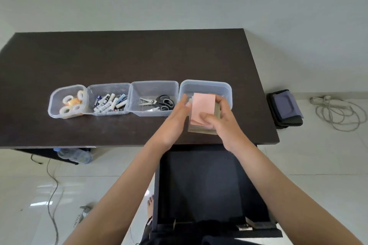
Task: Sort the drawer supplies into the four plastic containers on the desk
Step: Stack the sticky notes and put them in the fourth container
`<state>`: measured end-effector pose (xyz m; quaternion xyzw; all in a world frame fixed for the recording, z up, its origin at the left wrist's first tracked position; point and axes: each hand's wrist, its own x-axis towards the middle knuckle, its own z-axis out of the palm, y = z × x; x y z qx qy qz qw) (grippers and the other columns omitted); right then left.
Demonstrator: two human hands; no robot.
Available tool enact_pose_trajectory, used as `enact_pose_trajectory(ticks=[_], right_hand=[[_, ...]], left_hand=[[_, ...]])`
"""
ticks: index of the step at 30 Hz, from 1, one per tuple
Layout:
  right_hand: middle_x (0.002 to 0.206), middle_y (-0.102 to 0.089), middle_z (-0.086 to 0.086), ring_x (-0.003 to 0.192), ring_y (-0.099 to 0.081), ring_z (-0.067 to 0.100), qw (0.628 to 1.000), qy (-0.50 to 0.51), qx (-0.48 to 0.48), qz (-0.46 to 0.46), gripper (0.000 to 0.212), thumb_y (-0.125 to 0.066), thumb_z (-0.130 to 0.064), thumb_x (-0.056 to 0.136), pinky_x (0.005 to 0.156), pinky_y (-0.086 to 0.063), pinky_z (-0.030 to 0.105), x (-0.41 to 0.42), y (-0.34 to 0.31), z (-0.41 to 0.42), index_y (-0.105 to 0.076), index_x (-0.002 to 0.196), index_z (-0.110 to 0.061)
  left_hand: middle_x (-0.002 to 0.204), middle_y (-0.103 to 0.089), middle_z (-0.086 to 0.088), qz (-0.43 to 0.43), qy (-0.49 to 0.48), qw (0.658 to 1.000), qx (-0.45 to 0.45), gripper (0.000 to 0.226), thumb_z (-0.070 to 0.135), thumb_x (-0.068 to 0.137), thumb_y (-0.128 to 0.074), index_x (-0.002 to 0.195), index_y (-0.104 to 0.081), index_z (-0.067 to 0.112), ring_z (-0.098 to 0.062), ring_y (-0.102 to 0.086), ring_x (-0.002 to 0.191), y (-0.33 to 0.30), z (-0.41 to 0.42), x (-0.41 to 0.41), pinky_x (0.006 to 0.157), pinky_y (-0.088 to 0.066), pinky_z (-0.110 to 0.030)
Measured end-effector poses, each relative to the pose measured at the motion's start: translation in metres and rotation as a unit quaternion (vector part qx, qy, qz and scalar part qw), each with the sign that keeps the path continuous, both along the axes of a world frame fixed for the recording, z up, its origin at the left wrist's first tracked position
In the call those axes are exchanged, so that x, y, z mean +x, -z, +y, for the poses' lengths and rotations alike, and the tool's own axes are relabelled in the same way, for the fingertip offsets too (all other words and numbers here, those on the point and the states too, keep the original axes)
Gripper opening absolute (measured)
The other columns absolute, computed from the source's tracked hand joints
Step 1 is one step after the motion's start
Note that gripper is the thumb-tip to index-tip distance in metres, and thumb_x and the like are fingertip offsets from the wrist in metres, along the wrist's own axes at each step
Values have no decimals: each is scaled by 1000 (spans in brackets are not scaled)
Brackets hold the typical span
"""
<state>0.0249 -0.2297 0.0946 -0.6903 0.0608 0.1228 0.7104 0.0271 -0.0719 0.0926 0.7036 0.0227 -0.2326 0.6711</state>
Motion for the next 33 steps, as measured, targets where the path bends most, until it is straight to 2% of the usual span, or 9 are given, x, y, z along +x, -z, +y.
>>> enact_pose_trajectory(ticks=[2,4,7,11,14,19,23,25,33], right_hand=[[126,-53,-3,115,-51,13,999,28,-26,1,47,-63,-8,84,79,-47,23,31,-3,0,-44,122,-28],[124,-50,-7,114,-49,11,996,54,-66,6,49,-64,-12,84,81,-45,25,60,-3,4,-42,123,-31],[123,-51,-6,111,-50,13,988,65,-138,28,54,-67,-19,81,87,-48,31,94,11,11,-40,125,-32],[128,-45,0,115,-49,20,972,22,-210,104,57,-67,-35,70,99,-46,44,116,40,22,-40,120,-40],[125,-39,1,115,-47,22,950,-22,-271,151,54,-68,-37,73,103,-42,42,127,56,26,-38,118,-43],[120,-49,-2,102,-52,14,946,-87,-247,193,54,-69,-29,80,87,-48,32,138,58,27,-34,121,-36],[123,-52,0,105,-52,18,915,-144,-321,195,65,-68,-32,84,85,-48,34,137,54,27,-26,133,-27],[119,-50,-2,102,-51,18,904,-157,-351,188,71,-66,-34,85,76,-44,29,136,50,29,-21,139,-24],[134,-48,0,111,-54,21,895,-89,-402,173,80,-70,-42,80,92,-48,35,128,43,29,-25,142,-20]], left_hand=[[144,-40,19,-49,-46,996,60,51,54,93,-40,141,-36,37,-3,-34,135,-6,10,24,105,-30,-27],[135,-47,13,-104,-69,983,136,44,41,94,-50,135,-44,28,-8,-41,130,-8,21,48,97,-34,-23],[144,-37,7,-154,22,948,277,71,40,81,-69,141,-34,25,-14,-32,135,2,40,87,107,-36,-34],[159,-7,6,-169,198,884,389,118,50,60,-82,150,-10,25,-22,-6,146,26,53,128,119,-13,-50],[159,-2,10,-209,282,825,443,128,55,54,-82,151,-2,27,-21,1,146,42,52,144,118,0,-53],[152,-20,9,-242,275,837,406,119,54,54,-82,147,-13,27,-18,-6,142,53,52,150,117,1,-54],[150,-23,7,-250,266,842,397,121,56,52,-81,148,-14,25,-18,-11,140,58,54,153,117,-5,-56],[149,-23,7,-253,267,839,401,121,58,52,-80,148,-14,25,-19,-12,140,60,54,154,117,-7,-56],[149,-24,7,-253,262,834,414,118,60,53,-78,148,-15,25,-20,-15,139,59,52,152,117,-9,-55]])
